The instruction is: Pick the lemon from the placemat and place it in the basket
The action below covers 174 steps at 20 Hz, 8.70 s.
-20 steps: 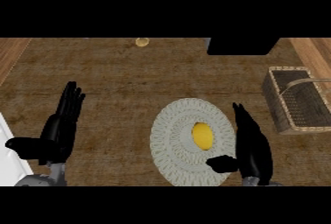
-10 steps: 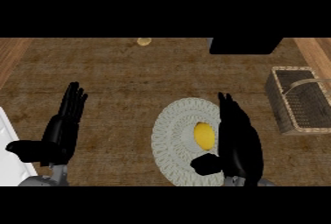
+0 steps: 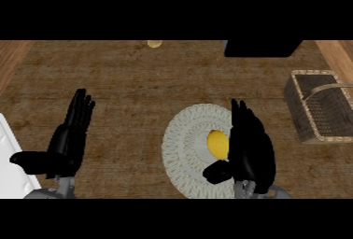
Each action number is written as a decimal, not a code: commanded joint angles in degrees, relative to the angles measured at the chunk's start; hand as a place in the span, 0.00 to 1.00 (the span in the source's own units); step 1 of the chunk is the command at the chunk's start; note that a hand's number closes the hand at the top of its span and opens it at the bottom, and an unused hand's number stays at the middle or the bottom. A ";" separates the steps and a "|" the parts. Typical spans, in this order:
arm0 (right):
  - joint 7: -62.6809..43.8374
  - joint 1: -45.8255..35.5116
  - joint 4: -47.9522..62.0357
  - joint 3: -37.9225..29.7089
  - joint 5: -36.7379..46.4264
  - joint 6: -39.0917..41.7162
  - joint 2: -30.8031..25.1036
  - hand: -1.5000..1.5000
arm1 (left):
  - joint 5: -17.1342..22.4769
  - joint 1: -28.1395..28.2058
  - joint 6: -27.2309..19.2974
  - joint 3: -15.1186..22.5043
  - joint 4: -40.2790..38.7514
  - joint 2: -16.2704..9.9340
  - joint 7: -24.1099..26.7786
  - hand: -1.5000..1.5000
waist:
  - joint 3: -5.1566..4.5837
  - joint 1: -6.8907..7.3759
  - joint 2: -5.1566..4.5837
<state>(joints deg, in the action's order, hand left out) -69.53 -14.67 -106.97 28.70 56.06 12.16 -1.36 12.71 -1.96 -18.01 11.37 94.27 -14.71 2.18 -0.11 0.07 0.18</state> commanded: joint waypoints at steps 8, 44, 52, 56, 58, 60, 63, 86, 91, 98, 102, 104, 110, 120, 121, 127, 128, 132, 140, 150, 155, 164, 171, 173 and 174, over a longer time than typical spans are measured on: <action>-11.19 -3.44 5.29 3.36 0.68 -1.51 1.31 0.00 | -0.93 0.12 2.05 -1.18 -1.37 0.80 1.68 0.50 | 0.07 0.25 -0.20; 3.22 -0.02 25.84 -1.36 0.59 -15.63 1.33 0.00 | -3.83 2.36 5.18 -4.78 1.51 3.34 -0.78 0.50 | 0.11 0.28 -0.21; -1.29 1.17 23.47 2.57 0.00 -16.92 1.33 0.00 | -4.19 -1.06 5.66 -6.42 -2.11 5.15 -0.06 0.50 | 0.09 -0.07 -0.17; 6.35 2.55 27.00 -3.48 1.27 -16.41 1.04 0.00 | -5.67 -1.77 4.68 -5.56 2.18 5.34 -5.02 0.50 | 0.12 -0.09 -0.13; 7.82 2.12 29.51 -2.88 -0.57 -17.10 1.33 1.00 | -5.62 2.98 7.57 -6.13 1.52 4.99 -1.29 0.50 | 0.11 0.10 -0.15; 5.30 -2.21 29.89 -1.35 -3.78 -13.97 1.34 1.00 | -7.64 1.63 5.56 -4.53 2.97 6.94 -3.10 0.50 | 0.11 0.19 -0.16; 11.05 0.61 35.29 0.65 -0.08 -16.18 1.34 1.00 | -8.16 0.70 5.38 -5.11 1.88 7.31 -2.20 0.50 | 0.11 0.19 -0.18; 33.66 8.79 6.00 13.51 2.56 -11.01 -12.06 1.00 | -8.18 3.74 7.94 -7.55 1.23 8.86 0.13 0.50 | 0.07 -0.61 0.06; 32.94 13.21 -9.64 11.57 -1.93 -13.17 -11.19 1.00 | -7.42 2.41 8.42 -9.13 2.71 7.18 -2.69 0.50 | 0.10 -1.09 0.19; 24.75 15.23 -36.49 10.24 -4.02 -5.54 -12.19 1.00 | -8.87 3.19 7.71 -7.07 5.18 8.06 -4.63 0.50 | 0.08 -0.81 0.22; 20.11 14.40 -44.68 8.08 -6.37 -1.34 -11.44 1.00 | -9.20 2.81 8.16 -7.59 0.72 8.89 0.01 0.50 | 0.01 -1.14 0.09; 16.61 12.61 -44.97 7.02 -6.36 1.16 -9.77 1.00 | -9.25 3.03 7.09 -6.97 1.48 10.01 -1.75 0.50 | 0.02 -1.04 0.13; 11.61 8.23 -44.63 -4.02 -9.45 9.11 -10.20 1.00 | -8.93 4.86 8.49 -7.60 3.01 8.86 -0.63 0.50 | 0.07 -0.68 0.05; 24.62 8.40 -38.42 -27.72 -16.93 14.29 -15.98 1.00 | -8.59 0.62 7.72 -9.33 3.64 7.98 -5.70 0.50 | 0.21 -1.35 0.04; 24.72 5.27 -35.25 -29.55 -17.61 13.44 -13.95 1.00 | -6.85 1.82 9.87 -9.74 3.25 7.41 -4.62 0.50 | 0.18 -0.94 -0.01; 33.09 1.26 -26.10 -44.33 -23.86 16.02 -14.60 1.00 | -9.73 1.10 7.10 -7.98 2.42 9.88 -3.28 0.50 | 0.20 -0.98 -0.09; 35.17 4.13 -27.02 -46.41 -25.50 17.25 -15.44 1.00 | -8.90 2.37 9.09 -9.27 0.40 8.59 -0.64 0.50 | 0.16 -1.12 -0.05; 41.77 2.82 -18.60 -56.64 -31.45 20.57 -22.42 1.00 | -7.28 3.77 11.29 -10.32 1.30 7.88 -0.08 0.50 | 0.12 -0.38 -0.10; 58.06 9.69 -7.26 -55.23 -22.23 15.00 -24.58 1.00 | -8.74 1.22 10.79 -10.62 0.45 8.80 -1.45 0.50 | 0.12 -0.07 -0.21; 61.82 7.45 1.46 -57.28 -23.46 11.44 -24.49 1.00 | -10.00 5.86 10.96 -8.53 7.17 10.60 -3.65 0.50 | 0.10 0.02 -0.11; 65.43 5.78 9.04 -59.88 -25.82 13.11 -28.35 1.00 | -10.39 1.04 11.74 -11.34 -0.67 10.08 0.56 0.50 | 0.09 -0.11 -0.17; 69.04 3.82 19.42 -56.21 -20.95 5.71 -27.27 0.00 | -10.81 3.68 11.60 -10.01 3.68 11.38 -2.63 0.50 | 0.10 0.06 -0.16; 77.19 2.79 24.06 -60.16 -26.56 1.43 -25.80 0.00 | -13.05 -0.25 10.06 -9.95 -0.98 12.41 -0.28 0.50 | 0.12 -0.27 -0.19; 75.88 0.93 23.11 -62.41 -29.60 2.09 -26.39 0.00 | -8.91 0.38 13.24 -13.14 -0.02 9.83 -2.29 0.50 | 0.11 -0.15 -0.15; 77.38 1.68 23.64 -62.84 -29.94 1.70 -26.84 0.00 | -11.05 0.71 10.82 -10.75 4.41 11.23 -5.94 0.50 | 0.13 -0.06 -0.11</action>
<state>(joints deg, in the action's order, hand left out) 4.66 -13.30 -83.87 -31.58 29.36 15.13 -28.33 2.02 -1.58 -6.48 0.12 96.14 -3.81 -1.54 0.00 0.02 0.01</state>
